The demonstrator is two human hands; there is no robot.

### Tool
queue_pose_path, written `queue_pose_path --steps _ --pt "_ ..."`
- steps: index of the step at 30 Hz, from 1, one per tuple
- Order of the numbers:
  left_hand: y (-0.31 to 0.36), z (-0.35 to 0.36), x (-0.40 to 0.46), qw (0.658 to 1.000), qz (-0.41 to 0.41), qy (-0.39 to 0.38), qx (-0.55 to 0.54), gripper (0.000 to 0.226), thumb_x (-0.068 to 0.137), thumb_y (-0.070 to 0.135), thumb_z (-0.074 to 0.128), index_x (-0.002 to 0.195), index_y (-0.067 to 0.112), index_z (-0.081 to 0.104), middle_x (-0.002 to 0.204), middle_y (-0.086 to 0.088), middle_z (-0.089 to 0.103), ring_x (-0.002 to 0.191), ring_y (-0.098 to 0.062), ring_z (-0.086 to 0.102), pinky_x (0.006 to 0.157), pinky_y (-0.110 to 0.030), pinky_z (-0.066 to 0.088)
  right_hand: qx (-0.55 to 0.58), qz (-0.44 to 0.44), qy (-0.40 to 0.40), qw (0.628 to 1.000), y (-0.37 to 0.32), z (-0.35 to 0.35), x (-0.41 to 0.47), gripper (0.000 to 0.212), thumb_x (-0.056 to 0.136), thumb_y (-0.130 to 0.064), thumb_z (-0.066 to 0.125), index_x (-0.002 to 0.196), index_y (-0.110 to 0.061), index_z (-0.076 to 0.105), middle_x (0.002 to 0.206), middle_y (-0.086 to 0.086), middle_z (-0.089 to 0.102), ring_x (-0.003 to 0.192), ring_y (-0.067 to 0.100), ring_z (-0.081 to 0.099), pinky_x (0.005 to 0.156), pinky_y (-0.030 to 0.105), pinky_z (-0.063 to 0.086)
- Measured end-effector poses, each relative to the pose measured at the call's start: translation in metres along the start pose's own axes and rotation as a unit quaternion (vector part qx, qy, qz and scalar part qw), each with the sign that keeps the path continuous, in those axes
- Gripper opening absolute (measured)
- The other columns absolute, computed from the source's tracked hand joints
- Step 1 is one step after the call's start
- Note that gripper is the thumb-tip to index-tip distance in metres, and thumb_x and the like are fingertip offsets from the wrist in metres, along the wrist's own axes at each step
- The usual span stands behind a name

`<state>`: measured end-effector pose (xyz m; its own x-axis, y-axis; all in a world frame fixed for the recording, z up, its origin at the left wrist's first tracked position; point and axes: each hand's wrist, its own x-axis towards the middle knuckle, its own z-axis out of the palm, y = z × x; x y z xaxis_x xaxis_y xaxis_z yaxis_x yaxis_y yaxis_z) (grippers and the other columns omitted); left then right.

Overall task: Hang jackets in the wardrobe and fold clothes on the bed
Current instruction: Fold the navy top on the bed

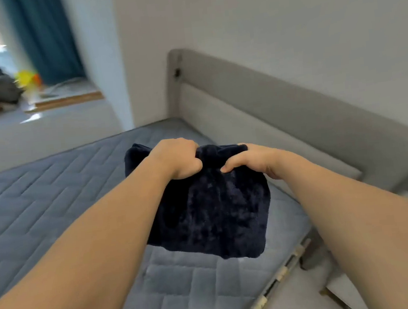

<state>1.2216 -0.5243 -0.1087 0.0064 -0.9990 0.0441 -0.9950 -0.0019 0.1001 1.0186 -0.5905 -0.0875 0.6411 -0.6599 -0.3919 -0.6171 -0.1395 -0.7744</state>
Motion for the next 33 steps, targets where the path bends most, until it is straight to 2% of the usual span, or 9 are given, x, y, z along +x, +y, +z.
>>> queue_pose_path --steps 2,6,9,11,13,19,25,31,33 --pt "0.051 -0.027 0.017 0.998 0.064 0.014 0.010 0.025 0.074 0.036 0.043 0.088 0.022 0.059 0.080 0.002 0.062 0.073 -0.021 0.058 0.059 -0.032 0.040 0.025 0.010 0.069 0.997 0.010 -0.031 -0.056 0.044 0.061 -0.031 0.076 0.104 -0.034 0.074 0.101 -0.003 0.076 0.091 0.017 0.072 0.082 0.034 0.054" --pt "0.173 -0.076 0.033 0.981 0.189 0.030 0.020 0.029 0.071 0.037 0.041 0.090 0.024 0.060 0.080 0.003 0.060 0.072 -0.021 0.057 0.060 -0.031 0.038 0.053 0.031 0.203 0.977 0.038 -0.081 -0.180 0.047 0.059 -0.034 0.076 0.105 -0.034 0.074 0.102 -0.004 0.075 0.095 0.018 0.071 0.089 0.036 0.053" --pt "0.268 -0.111 0.031 0.959 0.279 0.053 0.013 0.032 0.070 0.038 0.039 0.091 0.026 0.060 0.083 0.003 0.062 0.076 -0.022 0.058 0.060 -0.031 0.038 0.066 0.044 0.293 0.953 0.058 -0.108 -0.276 0.041 0.060 -0.035 0.076 0.101 -0.037 0.074 0.099 -0.007 0.075 0.092 0.016 0.072 0.080 0.032 0.053" --pt "0.328 -0.131 0.020 0.943 0.327 0.068 0.002 0.026 0.069 0.038 0.040 0.084 0.027 0.057 0.077 0.005 0.058 0.074 -0.022 0.055 0.059 -0.031 0.036 0.078 0.055 0.354 0.930 0.071 -0.122 -0.337 0.042 0.059 -0.033 0.078 0.101 -0.035 0.074 0.098 -0.006 0.076 0.090 0.017 0.072 0.075 0.031 0.054" --pt "0.386 -0.146 0.006 0.926 0.370 0.081 -0.008 0.025 0.069 0.038 0.041 0.084 0.026 0.057 0.079 0.006 0.058 0.076 -0.023 0.055 0.061 -0.031 0.036 0.083 0.066 0.402 0.910 0.085 -0.132 -0.395 0.045 0.058 -0.034 0.079 0.103 -0.034 0.074 0.098 -0.005 0.076 0.090 0.017 0.073 0.079 0.034 0.054" --pt "0.552 -0.168 -0.046 0.871 0.482 0.087 -0.033 0.017 0.076 0.032 0.048 0.089 0.025 0.057 0.085 0.005 0.061 0.079 -0.022 0.057 0.059 -0.029 0.032 0.082 0.127 0.512 0.846 0.128 -0.137 -0.561 0.049 0.057 -0.039 0.079 0.105 -0.035 0.073 0.100 -0.007 0.075 0.097 0.019 0.071 0.091 0.040 0.052" --pt "0.676 -0.180 -0.101 0.822 0.562 0.076 -0.058 0.020 0.078 0.028 0.047 0.094 0.026 0.059 0.091 0.004 0.063 0.084 -0.024 0.058 0.063 -0.031 0.035 0.074 0.180 0.585 0.787 0.155 -0.129 -0.685 0.035 0.065 -0.035 0.080 0.099 -0.036 0.075 0.096 -0.009 0.076 0.092 0.016 0.072 0.080 0.033 0.054" --pt "0.784 -0.190 -0.158 0.770 0.631 0.057 -0.082 0.026 0.079 0.027 0.044 0.098 0.027 0.060 0.090 0.007 0.063 0.077 -0.013 0.056 0.058 -0.028 0.035 0.077 0.218 0.645 0.728 0.182 -0.111 -0.791 0.036 0.064 -0.036 0.079 0.099 -0.033 0.075 0.096 -0.007 0.076 0.091 0.016 0.072 0.079 0.035 0.054" --pt "0.815 -0.190 -0.174 0.749 0.654 0.058 -0.090 0.025 0.080 0.028 0.044 0.098 0.026 0.061 0.088 0.008 0.063 0.075 -0.012 0.056 0.057 -0.027 0.034 0.077 0.227 0.672 0.701 0.192 -0.105 -0.819 0.038 0.061 -0.036 0.080 0.099 -0.032 0.075 0.096 -0.006 0.076 0.092 0.018 0.072 0.084 0.036 0.054"
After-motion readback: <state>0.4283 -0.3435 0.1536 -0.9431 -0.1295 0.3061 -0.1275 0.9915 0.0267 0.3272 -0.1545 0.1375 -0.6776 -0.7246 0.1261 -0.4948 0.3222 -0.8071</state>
